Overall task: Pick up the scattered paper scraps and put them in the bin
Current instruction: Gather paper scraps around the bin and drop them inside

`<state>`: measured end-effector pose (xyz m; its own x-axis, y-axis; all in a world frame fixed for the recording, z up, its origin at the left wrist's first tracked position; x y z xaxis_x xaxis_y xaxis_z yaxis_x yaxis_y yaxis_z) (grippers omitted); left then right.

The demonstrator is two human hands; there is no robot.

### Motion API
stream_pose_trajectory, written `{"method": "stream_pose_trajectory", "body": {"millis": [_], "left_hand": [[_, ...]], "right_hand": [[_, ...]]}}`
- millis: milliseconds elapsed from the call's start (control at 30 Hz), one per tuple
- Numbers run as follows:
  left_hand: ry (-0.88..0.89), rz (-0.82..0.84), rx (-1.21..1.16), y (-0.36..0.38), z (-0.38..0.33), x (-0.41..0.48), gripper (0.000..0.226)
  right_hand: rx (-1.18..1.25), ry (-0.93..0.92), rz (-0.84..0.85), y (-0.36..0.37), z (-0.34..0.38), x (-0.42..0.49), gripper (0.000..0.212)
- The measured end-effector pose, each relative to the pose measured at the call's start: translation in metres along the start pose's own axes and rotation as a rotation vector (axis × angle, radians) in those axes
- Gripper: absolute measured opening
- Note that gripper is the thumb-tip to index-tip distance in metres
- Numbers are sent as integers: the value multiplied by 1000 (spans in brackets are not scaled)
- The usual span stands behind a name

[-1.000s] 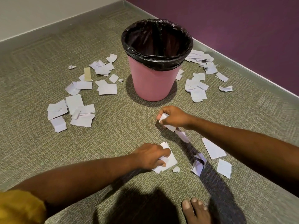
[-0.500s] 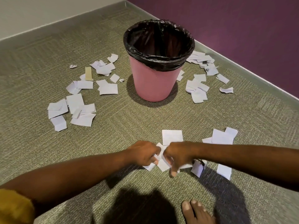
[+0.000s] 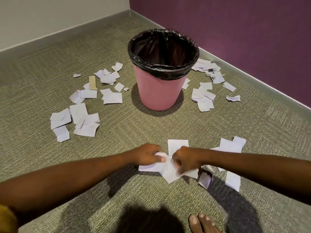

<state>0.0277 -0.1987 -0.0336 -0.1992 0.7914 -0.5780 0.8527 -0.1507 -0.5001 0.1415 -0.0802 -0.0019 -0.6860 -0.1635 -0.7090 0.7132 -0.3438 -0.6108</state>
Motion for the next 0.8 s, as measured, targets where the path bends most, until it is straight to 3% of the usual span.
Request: {"method": "stream_pose_trajectory", "body": {"millis": [133,333,433,567,700,800], "left_hand": [[-24,-65,-383,-42,-34,-19,23],[154,-167,-921,-141,-107,-58,30],[255,-308,-1046,-192,-145,-76,30],[301,-436,-1167,-245,-179,-79,44],[204,-570,-1235,-266,-190,-71,56],[146,-645,-1218,-268,-194,-74,45]], "right_hand": [[511,40,-263,-76,-10,-13,16],[808,-117,-530,-198,19,-73,17],[939,-185,-708,-251,31,-105,21],[1208,-281,-912,-303,32,-118,11],[1364,-159,-938,-326,14,-101,11],[1460,-65,-913,-330,2,-88,18]]}}
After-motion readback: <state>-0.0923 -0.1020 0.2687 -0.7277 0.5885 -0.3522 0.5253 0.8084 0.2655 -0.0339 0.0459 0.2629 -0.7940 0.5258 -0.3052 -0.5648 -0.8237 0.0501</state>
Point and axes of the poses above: each hand's wrist, its own x-axis towards the middle knuckle, its own y-axis out of the palm, z = x × y, the point moved 6 cm from there along x, towards the middle knuckle, and after that the axes turned 5 degrees about -y, right-handed, at the moved point
